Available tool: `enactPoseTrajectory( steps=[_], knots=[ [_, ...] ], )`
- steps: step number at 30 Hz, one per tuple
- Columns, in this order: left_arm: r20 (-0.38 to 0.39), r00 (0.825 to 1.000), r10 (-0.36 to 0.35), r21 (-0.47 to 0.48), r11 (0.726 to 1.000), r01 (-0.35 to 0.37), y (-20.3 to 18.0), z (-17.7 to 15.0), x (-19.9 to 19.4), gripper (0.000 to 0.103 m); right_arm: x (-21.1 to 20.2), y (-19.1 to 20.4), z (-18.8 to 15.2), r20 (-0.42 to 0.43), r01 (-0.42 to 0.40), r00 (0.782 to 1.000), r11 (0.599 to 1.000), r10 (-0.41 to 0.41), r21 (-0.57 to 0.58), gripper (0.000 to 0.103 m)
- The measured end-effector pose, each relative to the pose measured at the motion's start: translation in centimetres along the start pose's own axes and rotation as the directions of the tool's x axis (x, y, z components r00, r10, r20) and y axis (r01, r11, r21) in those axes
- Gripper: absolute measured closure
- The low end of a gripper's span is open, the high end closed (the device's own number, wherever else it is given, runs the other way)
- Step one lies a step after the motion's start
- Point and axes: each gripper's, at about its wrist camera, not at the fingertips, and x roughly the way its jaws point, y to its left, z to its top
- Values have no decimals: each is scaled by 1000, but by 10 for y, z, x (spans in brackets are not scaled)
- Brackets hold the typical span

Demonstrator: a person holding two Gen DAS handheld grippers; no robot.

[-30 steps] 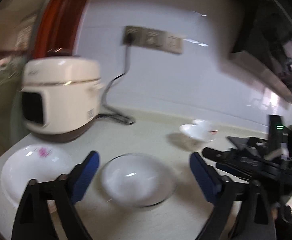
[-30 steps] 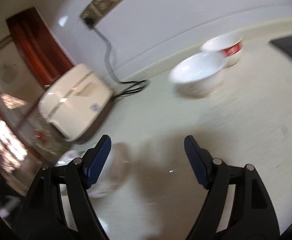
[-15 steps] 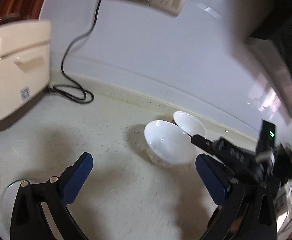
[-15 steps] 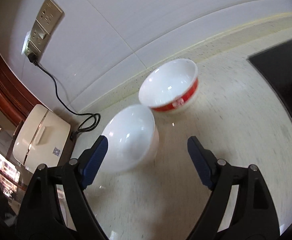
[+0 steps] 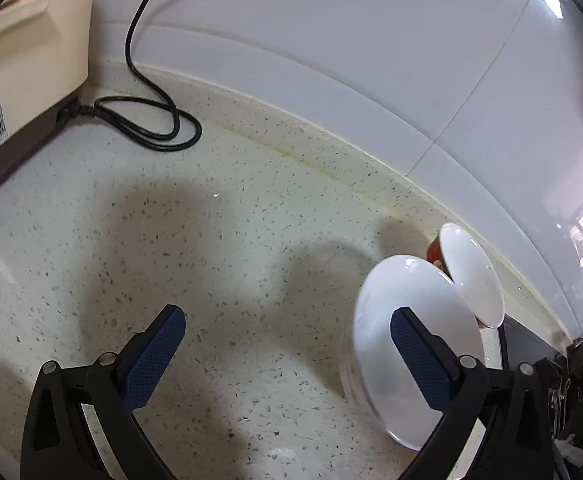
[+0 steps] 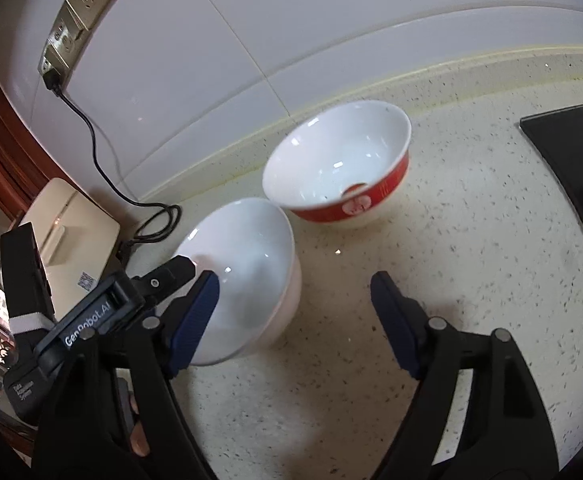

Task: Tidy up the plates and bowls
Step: 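Move both grippers to the plain white bowl and grasp its rim, then lift the plain white bowl with both grippers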

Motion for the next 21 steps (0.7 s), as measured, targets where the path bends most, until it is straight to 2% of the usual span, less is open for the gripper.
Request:
enactPoseTrajectory(
  steps=[4, 6, 7, 9, 11, 12, 13, 16, 17, 21],
  knots=[
    [12, 1000, 29, 50, 998, -30, -6, -3, 5, 0, 1, -1, -4, -12, -25, 1000, 1000, 25, 5, 28],
    [-4, 1000, 21, 45, 999, -21, -5, -4, 9, 3, 5, 3, -5, -18, -17, 1000, 1000, 17, -8, 30],
    [15, 999, 29, 55, 998, -30, -6, -5, 8, 5, 6, 3, -5, -22, -19, 1000, 1000, 18, -12, 32],
    [22, 999, 25, 69, 997, -26, -5, -5, 10, 15, 8, 4, -5, -31, -24, 999, 999, 23, -23, 39],
    [13, 1000, -27, 66, 998, 26, -3, -4, 12, 42, 6, 7, -7, -25, -36, 999, 999, 35, -34, 47],
    [6, 998, -66, 68, 996, 65, -3, -4, 12, 49, 4, 9, -7, -18, -42, 999, 998, 41, -38, 57],
    [6, 996, -89, 82, 993, 88, -5, -6, 9, 62, 0, 11, -7, -5, -37, 999, 998, 37, -45, 65],
    [34, 996, -81, 144, 987, 75, -14, -12, 1, 87, -6, 13, -7, 4, -38, 999, 999, 38, -39, 76],
    [35, 996, -84, 154, 985, 77, -16, -13, -1, 93, -6, 12, -7, -1, -46, 999, 999, 46, -28, 76],
    [32, 996, -86, 145, 986, 81, -13, -14, -3, 93, -6, 12, -8, -11, -48, 999, 999, 48, -17, 78]
  ],
)
